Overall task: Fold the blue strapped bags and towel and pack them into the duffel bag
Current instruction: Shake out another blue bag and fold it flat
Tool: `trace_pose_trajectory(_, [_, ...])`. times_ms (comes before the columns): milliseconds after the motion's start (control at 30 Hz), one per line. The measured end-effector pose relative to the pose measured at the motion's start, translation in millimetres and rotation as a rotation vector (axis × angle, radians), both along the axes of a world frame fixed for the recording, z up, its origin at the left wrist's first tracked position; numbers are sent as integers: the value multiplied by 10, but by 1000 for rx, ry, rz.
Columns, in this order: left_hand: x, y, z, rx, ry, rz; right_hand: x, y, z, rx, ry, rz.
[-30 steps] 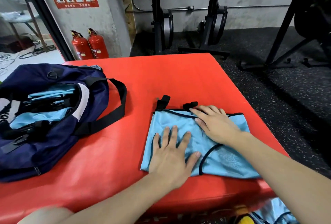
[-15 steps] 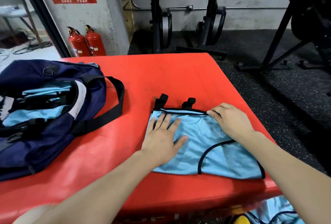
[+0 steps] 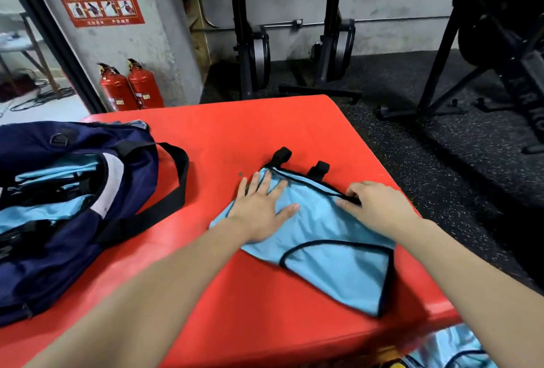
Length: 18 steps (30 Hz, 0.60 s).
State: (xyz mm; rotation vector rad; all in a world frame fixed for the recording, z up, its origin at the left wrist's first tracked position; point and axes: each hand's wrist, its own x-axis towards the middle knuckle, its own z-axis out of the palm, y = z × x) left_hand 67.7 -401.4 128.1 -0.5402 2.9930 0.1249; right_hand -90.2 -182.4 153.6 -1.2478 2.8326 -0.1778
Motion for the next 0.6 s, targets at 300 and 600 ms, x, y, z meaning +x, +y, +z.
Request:
trace_pose_trajectory(300, [-656,-537,274,-520,-42,-349,539,259,116,-172,-696,-196])
trace_pose_trajectory(600, [476,264,236,-13,249,-245,626,362,163,-167,-390,-131])
